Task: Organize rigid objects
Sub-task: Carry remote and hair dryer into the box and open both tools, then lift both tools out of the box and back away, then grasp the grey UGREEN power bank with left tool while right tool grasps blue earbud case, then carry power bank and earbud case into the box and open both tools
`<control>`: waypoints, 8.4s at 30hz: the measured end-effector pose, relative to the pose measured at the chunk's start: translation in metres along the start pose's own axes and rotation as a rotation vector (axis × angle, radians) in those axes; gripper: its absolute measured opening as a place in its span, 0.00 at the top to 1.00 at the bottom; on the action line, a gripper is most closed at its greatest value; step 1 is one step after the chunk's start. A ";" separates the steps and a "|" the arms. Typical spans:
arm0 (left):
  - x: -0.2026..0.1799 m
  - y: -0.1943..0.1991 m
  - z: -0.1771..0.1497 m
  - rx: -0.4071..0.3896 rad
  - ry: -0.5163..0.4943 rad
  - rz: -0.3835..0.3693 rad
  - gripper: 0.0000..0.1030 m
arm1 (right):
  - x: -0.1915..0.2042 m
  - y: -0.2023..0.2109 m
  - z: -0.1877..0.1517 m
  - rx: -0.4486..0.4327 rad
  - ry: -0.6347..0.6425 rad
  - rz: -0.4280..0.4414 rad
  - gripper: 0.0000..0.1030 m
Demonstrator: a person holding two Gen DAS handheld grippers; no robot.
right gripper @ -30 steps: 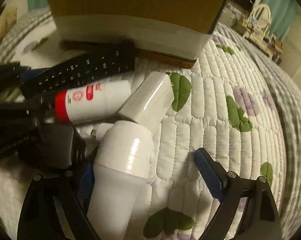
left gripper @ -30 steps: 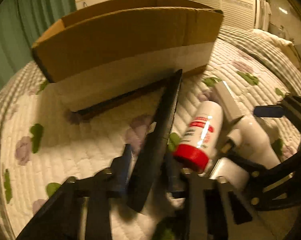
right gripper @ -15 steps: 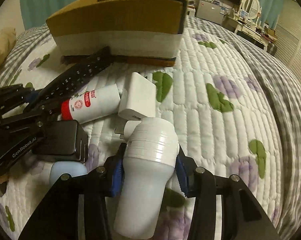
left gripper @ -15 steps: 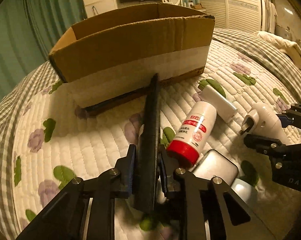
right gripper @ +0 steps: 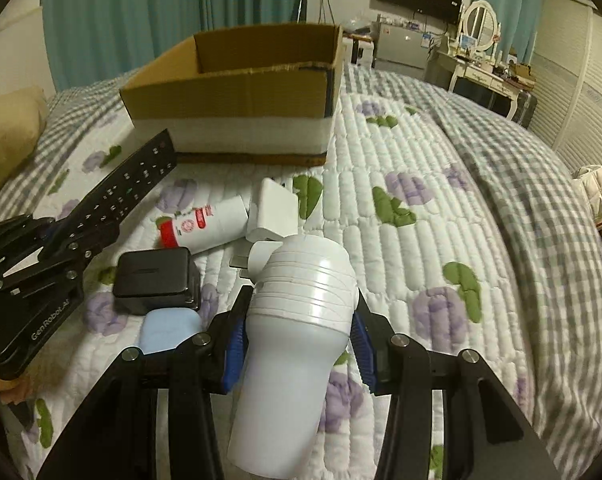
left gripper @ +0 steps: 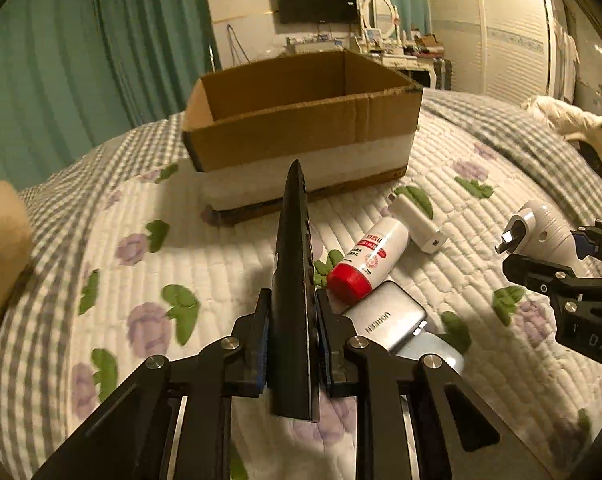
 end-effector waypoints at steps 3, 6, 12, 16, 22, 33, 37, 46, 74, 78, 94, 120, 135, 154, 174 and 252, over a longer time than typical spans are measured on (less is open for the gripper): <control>0.005 0.018 0.001 -0.023 0.021 0.012 0.81 | 0.004 0.017 0.001 -0.028 0.001 -0.004 0.56; 0.012 0.036 0.004 -0.052 0.047 0.028 0.81 | 0.007 0.033 0.005 -0.063 0.006 -0.015 0.56; 0.023 0.072 0.023 -0.129 0.100 0.043 0.81 | 0.016 0.066 0.016 -0.132 0.018 -0.029 0.56; 0.025 0.096 0.040 -0.183 0.118 0.031 0.81 | 0.017 0.092 0.028 -0.190 0.009 -0.036 0.56; 0.032 0.122 0.060 -0.252 0.136 0.035 0.81 | 0.017 0.124 0.044 -0.275 0.003 -0.065 0.56; 0.045 0.122 0.090 -0.295 0.152 0.044 0.81 | 0.014 0.143 0.080 -0.384 0.005 -0.078 0.56; 0.048 0.115 0.102 -0.305 0.158 0.048 0.81 | 0.013 0.144 0.097 -0.416 0.021 -0.083 0.56; 0.050 0.092 0.124 -0.309 0.150 0.051 0.81 | 0.017 0.132 0.134 -0.454 0.054 -0.054 0.56; 0.048 -0.046 0.182 -0.200 0.102 -0.001 0.81 | 0.022 -0.004 0.237 -0.375 0.130 0.025 0.56; 0.050 -0.074 0.179 -0.152 0.106 0.002 0.81 | 0.018 -0.036 0.240 -0.324 0.118 0.035 0.56; 0.035 -0.130 0.174 -0.034 0.067 -0.011 0.81 | 0.016 -0.123 0.221 -0.113 0.156 0.031 0.56; 0.068 -0.036 0.196 -0.162 0.168 0.065 0.08 | -0.009 -0.014 0.227 -0.293 0.080 -0.035 0.21; 0.094 0.076 0.204 -0.334 0.230 0.099 0.00 | -0.005 0.094 0.223 -0.412 0.050 -0.063 0.05; 0.096 0.127 0.162 -0.372 0.241 0.086 0.00 | -0.016 0.161 0.173 -0.489 0.037 -0.104 0.00; 0.066 0.103 0.099 -0.308 0.190 -0.044 0.03 | 0.012 0.127 0.099 -0.418 0.120 -0.125 0.00; -0.018 0.006 -0.015 0.061 0.033 -0.141 0.60 | 0.011 0.011 -0.021 -0.066 0.034 0.096 0.73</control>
Point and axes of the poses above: each gripper's, at about its wrist camera, not at the fingertips, and y roughly against the way its jaws point, x to its left, z to its top, the point moved 9 cm from there along -y, roughly the way its jaws point, and after that the axes turned 4 degrees about z, right-handed, at the moved point
